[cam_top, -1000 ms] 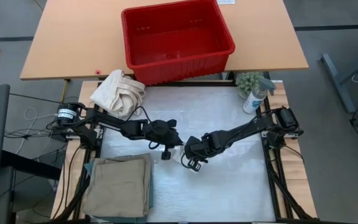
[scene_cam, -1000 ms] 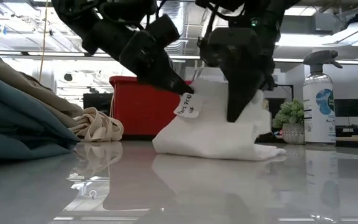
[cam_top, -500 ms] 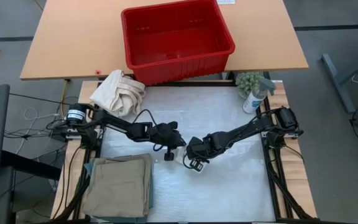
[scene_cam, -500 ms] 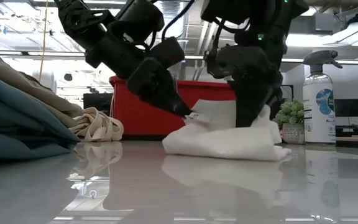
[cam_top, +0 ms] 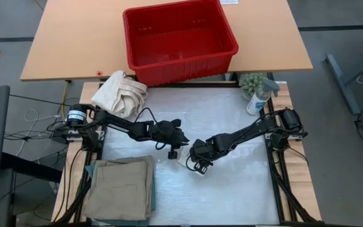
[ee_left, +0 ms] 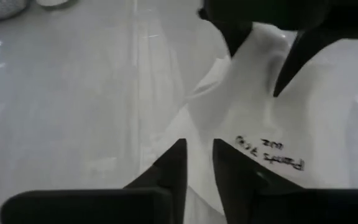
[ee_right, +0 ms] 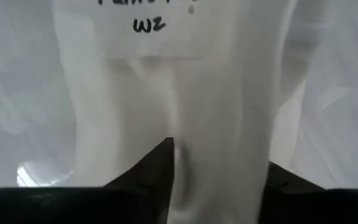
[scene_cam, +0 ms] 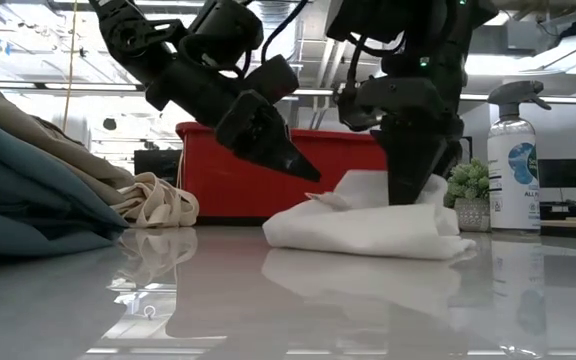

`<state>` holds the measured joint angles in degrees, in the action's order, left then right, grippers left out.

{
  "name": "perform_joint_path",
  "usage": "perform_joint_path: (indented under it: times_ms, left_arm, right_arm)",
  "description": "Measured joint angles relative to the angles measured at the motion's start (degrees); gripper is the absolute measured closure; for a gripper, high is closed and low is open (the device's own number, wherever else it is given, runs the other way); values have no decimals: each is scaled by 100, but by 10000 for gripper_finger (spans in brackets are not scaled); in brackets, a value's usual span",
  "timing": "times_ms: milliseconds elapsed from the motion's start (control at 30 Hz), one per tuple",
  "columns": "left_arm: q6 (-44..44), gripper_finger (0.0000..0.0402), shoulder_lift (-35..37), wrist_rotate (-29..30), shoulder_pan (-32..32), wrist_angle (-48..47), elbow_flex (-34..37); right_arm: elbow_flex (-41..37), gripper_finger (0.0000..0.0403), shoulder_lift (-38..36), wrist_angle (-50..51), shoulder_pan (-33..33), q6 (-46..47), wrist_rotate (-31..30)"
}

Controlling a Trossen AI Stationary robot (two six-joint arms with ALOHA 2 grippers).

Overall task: Fold Laundry from Bin
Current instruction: Fold the white underwear, then stack the white underwear on top of the brown shorts

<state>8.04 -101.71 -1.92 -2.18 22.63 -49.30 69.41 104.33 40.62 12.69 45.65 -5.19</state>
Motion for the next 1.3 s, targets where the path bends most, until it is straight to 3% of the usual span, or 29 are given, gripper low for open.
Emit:
perform_joint_path:
  times_ms: [200,333,433,567,700,800,933,1100,1300]
  left_arm:
    - [-80,283,174,-69,-150,-256,-8]
    - [-125,263,530,-131,-257,-222,-50]
    - [-405,260,801,-715,-311,-193,-52]
    - [-674,264,909,-1796,-270,-161,-61]
    - [-826,273,778,-1996,-90,-84,-55]
    - [-965,281,552,-1889,10,40,-54]
    - [-2082,284,358,-1579,-144,182,-55]
    - [-3455,264,326,-2335,-692,284,-55]
    - [-3926,203,312,-3222,-922,318,-55]
  right_arm:
    - [1,184,-256,0,-7,-52,-235]
    - [7,171,-560,332,-40,-59,-571]
    - [4,175,-727,460,-89,-43,-613]
    - [7,200,-1146,475,51,-26,-1238]
    - [-104,229,-1472,307,216,469,-1495]
    - [-481,252,-1544,-533,603,1656,-2057]
    - [-1023,257,-1399,-1310,1190,3890,-2147]
    - [-1251,220,-1360,-1901,1681,5704,-3017]
    - [-1257,172,-1311,-1535,1998,6975,-2896]
